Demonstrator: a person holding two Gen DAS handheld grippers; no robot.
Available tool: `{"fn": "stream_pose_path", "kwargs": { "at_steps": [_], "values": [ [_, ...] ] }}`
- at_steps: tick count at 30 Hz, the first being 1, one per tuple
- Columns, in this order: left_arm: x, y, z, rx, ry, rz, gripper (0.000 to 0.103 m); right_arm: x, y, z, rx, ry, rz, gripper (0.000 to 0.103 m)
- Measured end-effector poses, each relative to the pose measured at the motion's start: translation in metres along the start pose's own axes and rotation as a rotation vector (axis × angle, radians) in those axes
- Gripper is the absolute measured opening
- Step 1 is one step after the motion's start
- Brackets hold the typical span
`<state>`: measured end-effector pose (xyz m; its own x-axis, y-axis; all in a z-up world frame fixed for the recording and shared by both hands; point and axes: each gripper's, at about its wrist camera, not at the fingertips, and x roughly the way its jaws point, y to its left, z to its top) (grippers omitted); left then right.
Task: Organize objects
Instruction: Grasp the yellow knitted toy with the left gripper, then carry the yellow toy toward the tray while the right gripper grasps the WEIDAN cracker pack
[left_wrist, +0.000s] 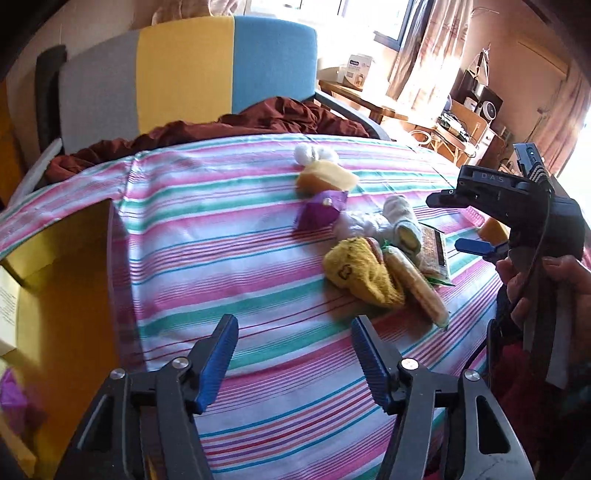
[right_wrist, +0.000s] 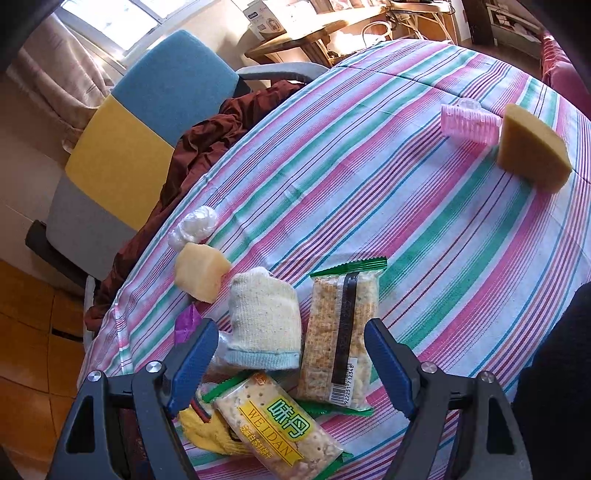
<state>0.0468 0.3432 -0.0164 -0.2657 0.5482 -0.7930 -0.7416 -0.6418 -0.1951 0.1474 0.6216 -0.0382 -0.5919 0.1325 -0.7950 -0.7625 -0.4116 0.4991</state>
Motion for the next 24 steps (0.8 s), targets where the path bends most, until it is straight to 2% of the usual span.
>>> {"fn": "stream_pose_path", "kwargs": {
  "at_steps": [4, 7, 13, 16, 18, 19, 20, 24],
  "values": [
    [0.030, -0.009, 0.008, -0.073, 0.052, -0.073, 0.058, 0.000, -0.001, 0.002, 0.003, -0.005, 0.007, 0.083],
    [0.046, -0.013, 0.014, -0.128, 0.062, -0.100, 0.061, -0.002, -0.002, 0.002, 0.011, -0.016, 0.020, 0.083],
    [0.079, -0.013, 0.028, -0.246, 0.077, -0.130, 0.072, -0.001, -0.008, 0.005, 0.052, -0.013, 0.037, 0.083],
    [0.089, -0.020, 0.035, -0.232, 0.050, -0.107, 0.077, -0.001, -0.008, 0.005, 0.051, -0.009, 0.037, 0.083],
    [0.094, -0.025, 0.039, -0.203, 0.039, -0.087, 0.076, 0.000, -0.010, 0.006, 0.056, -0.005, 0.040, 0.083],
    [0.095, -0.026, 0.040, -0.190, 0.034, -0.084, 0.064, 0.000, -0.010, 0.006, 0.059, -0.003, 0.042, 0.083],
    [0.096, -0.027, 0.040, -0.178, 0.037, -0.103, 0.047, 0.000, -0.011, 0.006, 0.062, 0.000, 0.040, 0.083],
    [0.090, -0.020, 0.031, -0.167, 0.026, -0.130, 0.042, 0.001, -0.011, 0.007, 0.062, 0.004, 0.048, 0.083]
  ]
}}
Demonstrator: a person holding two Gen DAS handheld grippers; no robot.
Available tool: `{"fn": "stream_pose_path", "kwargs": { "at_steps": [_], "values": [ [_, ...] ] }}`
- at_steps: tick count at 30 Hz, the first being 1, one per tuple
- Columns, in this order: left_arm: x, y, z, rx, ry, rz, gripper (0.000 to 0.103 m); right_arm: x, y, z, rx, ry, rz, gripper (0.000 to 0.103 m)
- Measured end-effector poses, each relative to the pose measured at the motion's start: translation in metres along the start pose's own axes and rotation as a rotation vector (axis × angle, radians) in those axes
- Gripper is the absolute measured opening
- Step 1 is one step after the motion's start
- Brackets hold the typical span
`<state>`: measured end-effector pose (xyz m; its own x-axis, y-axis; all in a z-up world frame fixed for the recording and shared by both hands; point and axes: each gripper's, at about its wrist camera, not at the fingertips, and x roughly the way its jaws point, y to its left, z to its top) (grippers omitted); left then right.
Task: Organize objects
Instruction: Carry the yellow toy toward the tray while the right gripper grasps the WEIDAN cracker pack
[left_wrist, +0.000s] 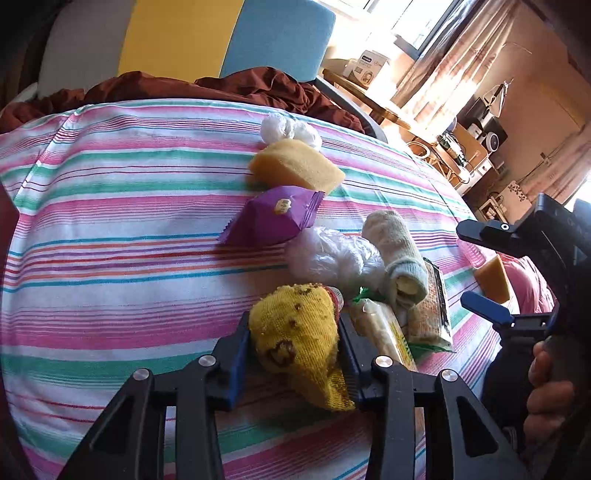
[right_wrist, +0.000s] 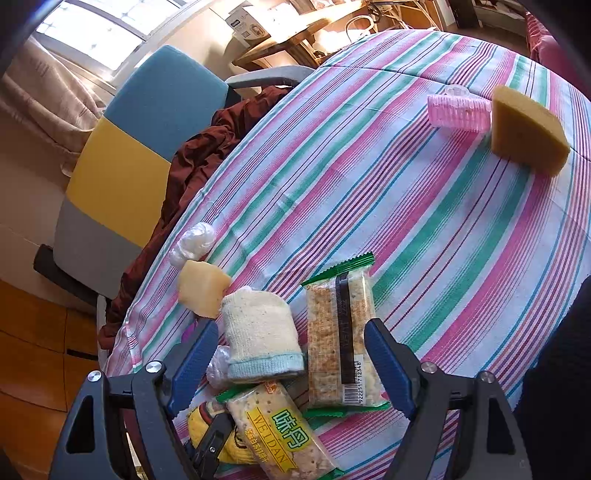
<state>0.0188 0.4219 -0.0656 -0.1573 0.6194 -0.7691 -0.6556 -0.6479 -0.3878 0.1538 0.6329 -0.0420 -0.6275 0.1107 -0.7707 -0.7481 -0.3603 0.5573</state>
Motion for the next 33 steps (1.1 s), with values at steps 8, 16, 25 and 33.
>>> {"fn": "stream_pose_path", "kwargs": {
  "at_steps": [8, 16, 25, 33],
  "values": [
    [-0.040, 0.028, -0.026, 0.030, -0.029, 0.098, 0.043, 0.006, 0.019, -0.007, -0.084, 0.070, 0.143, 0.083],
    [-0.030, 0.028, -0.029, 0.128, -0.055, 0.161, 0.052, 0.035, 0.053, -0.039, -0.298, 0.262, 0.071, 0.070],
    [-0.030, 0.029, -0.030, 0.140, -0.073, 0.154, 0.053, 0.071, 0.073, -0.073, -0.518, 0.382, -0.166, 0.067],
    [-0.034, 0.029, -0.035, 0.130, -0.101, 0.139, 0.043, 0.079, 0.080, -0.079, -0.559, 0.390, -0.202, 0.067]
  ]
}}
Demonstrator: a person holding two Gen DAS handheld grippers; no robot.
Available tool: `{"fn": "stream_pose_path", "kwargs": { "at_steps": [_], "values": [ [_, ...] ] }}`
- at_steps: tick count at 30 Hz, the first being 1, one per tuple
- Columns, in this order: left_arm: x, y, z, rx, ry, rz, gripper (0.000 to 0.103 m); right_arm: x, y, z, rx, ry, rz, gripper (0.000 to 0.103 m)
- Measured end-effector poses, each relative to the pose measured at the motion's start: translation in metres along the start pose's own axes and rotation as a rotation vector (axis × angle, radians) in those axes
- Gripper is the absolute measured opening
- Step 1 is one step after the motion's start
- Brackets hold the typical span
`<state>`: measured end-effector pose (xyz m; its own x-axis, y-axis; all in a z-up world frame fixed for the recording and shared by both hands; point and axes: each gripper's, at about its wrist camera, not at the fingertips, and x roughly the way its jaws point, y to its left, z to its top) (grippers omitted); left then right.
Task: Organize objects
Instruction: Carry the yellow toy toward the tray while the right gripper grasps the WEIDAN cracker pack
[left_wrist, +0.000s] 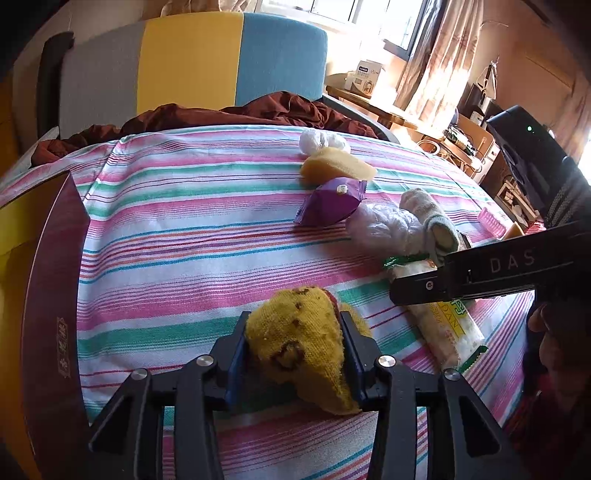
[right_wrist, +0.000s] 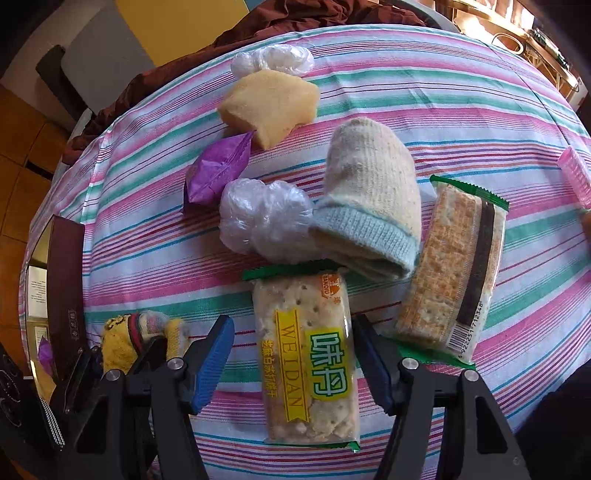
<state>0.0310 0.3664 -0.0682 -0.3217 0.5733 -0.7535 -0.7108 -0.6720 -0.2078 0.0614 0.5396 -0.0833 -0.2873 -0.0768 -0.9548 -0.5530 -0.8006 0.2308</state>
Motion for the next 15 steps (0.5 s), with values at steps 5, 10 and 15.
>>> {"fn": "stream_pose_path", "kwargs": {
  "at_steps": [5, 10, 15],
  "values": [
    [-0.007, 0.003, -0.002, -0.017, 0.013, 0.009, 0.041, 0.002, 0.001, 0.000, 0.001, 0.000, 0.001, 0.068],
    [-0.015, 0.002, -0.008, 0.013, 0.010, 0.039, 0.041, 0.004, 0.007, 0.004, -0.012, 0.004, 0.001, 0.073],
    [-0.026, 0.001, -0.017, 0.042, 0.017, 0.059, 0.041, 0.010, 0.016, 0.005, -0.050, 0.012, -0.036, 0.076]
  ]
}}
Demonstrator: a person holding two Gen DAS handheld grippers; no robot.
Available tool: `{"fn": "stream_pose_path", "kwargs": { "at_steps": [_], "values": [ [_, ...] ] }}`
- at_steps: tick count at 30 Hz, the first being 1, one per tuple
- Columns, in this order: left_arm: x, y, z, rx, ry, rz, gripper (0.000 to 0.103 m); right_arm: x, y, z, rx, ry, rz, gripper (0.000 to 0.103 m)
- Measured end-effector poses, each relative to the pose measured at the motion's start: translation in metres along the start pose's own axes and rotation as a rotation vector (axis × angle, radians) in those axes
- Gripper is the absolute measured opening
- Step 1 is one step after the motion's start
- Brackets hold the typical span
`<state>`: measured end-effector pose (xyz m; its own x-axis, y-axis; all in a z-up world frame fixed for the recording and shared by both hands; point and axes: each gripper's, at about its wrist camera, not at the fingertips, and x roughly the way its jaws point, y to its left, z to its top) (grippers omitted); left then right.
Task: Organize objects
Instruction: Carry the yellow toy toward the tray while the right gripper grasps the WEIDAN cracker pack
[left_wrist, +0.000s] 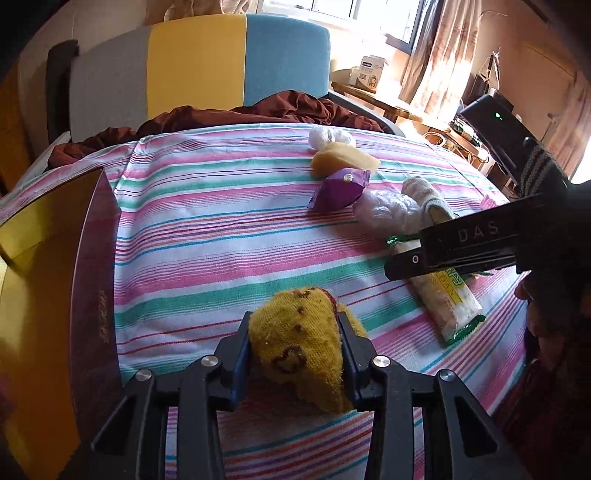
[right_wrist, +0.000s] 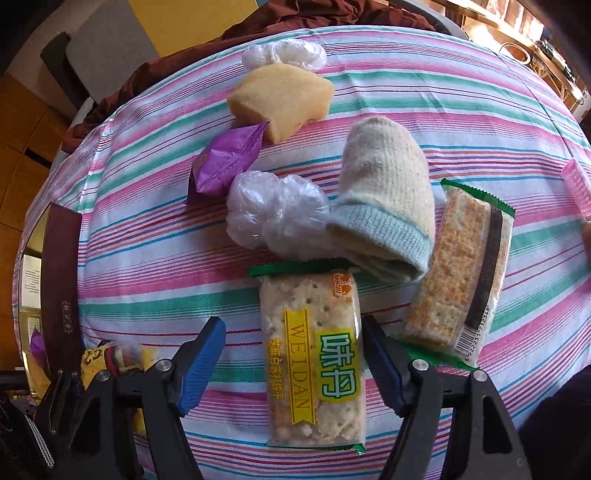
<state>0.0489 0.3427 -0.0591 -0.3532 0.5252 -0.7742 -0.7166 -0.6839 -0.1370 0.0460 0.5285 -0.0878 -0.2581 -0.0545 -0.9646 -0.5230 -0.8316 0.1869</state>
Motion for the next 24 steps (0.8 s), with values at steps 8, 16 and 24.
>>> {"fn": "stream_pose_path", "kwargs": {
  "at_steps": [8, 16, 24],
  "values": [
    [-0.020, 0.000, -0.008, 0.005, 0.004, -0.034, 0.041, 0.012, 0.026, -0.003, -0.104, 0.047, -0.108, 0.089],
    [-0.056, 0.005, -0.010, 0.013, -0.053, -0.082, 0.041, 0.005, 0.035, -0.014, -0.122, 0.022, -0.119, 0.070],
    [-0.106, 0.031, -0.007, -0.015, -0.156, -0.065, 0.041, 0.004, 0.041, -0.012, -0.129, -0.009, -0.091, 0.052]
  ]
}}
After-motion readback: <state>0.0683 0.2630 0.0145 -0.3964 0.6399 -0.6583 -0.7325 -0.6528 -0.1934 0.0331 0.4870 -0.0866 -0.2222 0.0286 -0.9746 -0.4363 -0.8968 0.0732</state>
